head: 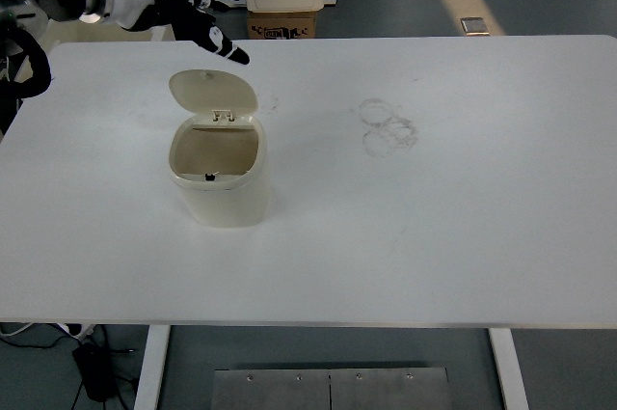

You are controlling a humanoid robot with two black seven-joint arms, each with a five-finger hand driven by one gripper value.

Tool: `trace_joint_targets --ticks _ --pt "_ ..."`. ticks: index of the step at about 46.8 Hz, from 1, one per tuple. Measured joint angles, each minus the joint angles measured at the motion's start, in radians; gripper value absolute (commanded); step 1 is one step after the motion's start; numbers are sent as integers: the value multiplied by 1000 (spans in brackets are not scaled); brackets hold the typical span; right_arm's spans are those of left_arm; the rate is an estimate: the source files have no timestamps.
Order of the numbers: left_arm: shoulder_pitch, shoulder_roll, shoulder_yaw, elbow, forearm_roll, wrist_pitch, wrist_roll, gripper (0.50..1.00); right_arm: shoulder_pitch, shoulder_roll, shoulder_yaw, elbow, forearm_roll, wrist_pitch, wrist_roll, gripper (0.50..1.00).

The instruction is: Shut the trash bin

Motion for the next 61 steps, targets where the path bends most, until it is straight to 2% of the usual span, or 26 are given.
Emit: trace_joint_targets --ticks 12,23,51,61 --pt "-95 -62 73 -116 -2 -2 5 1000 0 0 0 0 0 0 0 991" --pt "-155 -93 120 -153 -10 -1 13 1000 0 0 0 0 0 0 0 991" --pt "-178 -82 218 -154 -12 -1 12 1000 0 0 0 0 0 0 0 991" --pt "-176 -83 234 -195 -14 -1 12 1000 0 0 0 0 0 0 0 991"
